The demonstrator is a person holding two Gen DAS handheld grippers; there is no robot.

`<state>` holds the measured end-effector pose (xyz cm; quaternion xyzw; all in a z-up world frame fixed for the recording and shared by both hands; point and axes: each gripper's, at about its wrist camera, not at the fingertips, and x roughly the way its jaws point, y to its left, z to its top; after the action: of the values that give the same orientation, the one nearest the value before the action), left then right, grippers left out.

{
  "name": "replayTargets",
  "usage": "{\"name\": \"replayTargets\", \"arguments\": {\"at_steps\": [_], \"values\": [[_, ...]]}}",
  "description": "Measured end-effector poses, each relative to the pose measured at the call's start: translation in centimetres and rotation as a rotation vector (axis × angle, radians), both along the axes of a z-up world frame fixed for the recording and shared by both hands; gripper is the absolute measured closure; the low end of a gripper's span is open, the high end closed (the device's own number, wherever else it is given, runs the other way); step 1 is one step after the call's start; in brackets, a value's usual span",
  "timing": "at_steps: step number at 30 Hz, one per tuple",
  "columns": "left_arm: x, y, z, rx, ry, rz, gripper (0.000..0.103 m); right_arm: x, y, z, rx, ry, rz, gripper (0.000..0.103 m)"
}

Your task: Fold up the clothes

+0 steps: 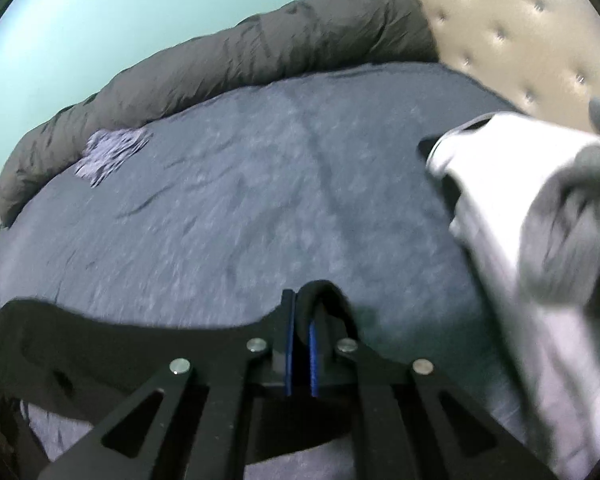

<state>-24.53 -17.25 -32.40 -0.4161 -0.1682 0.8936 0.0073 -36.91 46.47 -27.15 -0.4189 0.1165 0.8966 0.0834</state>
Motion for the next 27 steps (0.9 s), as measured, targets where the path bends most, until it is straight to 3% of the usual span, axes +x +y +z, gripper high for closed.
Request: {"name": "replayTargets", "arguments": {"at_steps": [5,13,14,19,23,27], "values": [[0.0,0.2,-0.1,-0.016,-0.005,-0.004,0.058,-2.4,1.6,1.1,0.052,-0.002,-0.1,0.098],[-0.1,0.5,-0.3,-0.035,-0.01,-0.012,0.058,-5.8,1.9,-1.4,0.08,-0.087,-0.123,0.097],[-0.1,0.5,-0.3,-0.036,-0.01,-0.012,0.058,-6.1,2.0,-1.6,0.083,-0.101,-0.122,0.095],[-0.1,0.6,-0.3,-0.042,-0.014,-0.012,0.058,-4.8,2.8,0.0,0.139,-0.055,-0.157,0.066],[-0.1,0.8,-0.3,-0.045,-0.014,-0.012,0.058,-2.7,2.6,0.9,0.085,-0.019,-0.107,0.061],[-0.1,0.9,-0.3,-0.047,-0.014,-0.012,0.058,-0.4,1.9,-1.0,0.028,-0.063,-0.057,0.053]]}}
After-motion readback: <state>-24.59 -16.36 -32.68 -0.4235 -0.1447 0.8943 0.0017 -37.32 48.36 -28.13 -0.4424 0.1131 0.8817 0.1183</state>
